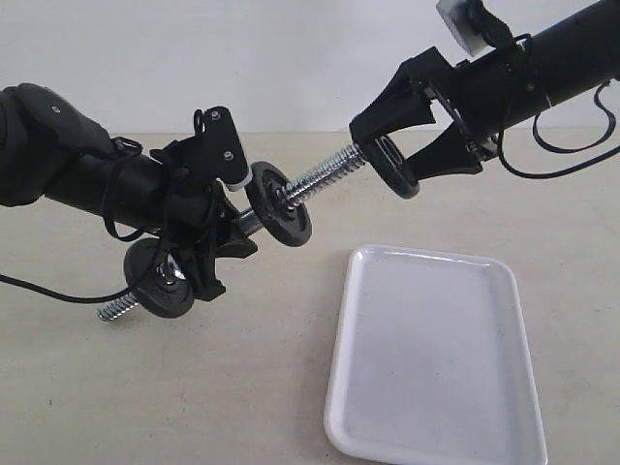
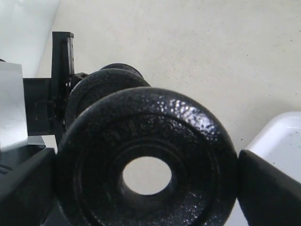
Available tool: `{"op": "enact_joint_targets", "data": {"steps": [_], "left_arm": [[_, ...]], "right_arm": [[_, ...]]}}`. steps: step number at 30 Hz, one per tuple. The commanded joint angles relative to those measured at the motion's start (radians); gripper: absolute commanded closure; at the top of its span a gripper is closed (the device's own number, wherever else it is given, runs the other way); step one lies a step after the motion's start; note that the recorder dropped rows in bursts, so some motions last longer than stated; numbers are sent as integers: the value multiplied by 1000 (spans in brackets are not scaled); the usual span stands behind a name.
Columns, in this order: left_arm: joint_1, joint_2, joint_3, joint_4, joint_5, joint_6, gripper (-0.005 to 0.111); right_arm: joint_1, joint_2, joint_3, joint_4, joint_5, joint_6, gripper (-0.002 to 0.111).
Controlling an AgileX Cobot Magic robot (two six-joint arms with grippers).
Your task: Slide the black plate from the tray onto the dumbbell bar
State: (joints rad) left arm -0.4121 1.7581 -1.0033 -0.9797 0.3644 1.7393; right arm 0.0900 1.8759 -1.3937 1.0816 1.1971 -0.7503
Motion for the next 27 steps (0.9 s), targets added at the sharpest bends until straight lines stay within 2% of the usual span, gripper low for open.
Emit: {"op": "enact_joint_targets", "data": {"steps": [1, 17, 27], "left_arm": [[-8, -34, -35, -85, -61, 21, 102], [-5, -25, -16, -85, -123, 23, 102], [-5, -25, -16, -85, -113, 23, 102]], "right_arm": [[0, -20, -15, 70, 24, 3, 108], [-11, -24, -15, 95, 24, 12, 108], [-11, -71, -15, 95, 24, 12, 108]]}}
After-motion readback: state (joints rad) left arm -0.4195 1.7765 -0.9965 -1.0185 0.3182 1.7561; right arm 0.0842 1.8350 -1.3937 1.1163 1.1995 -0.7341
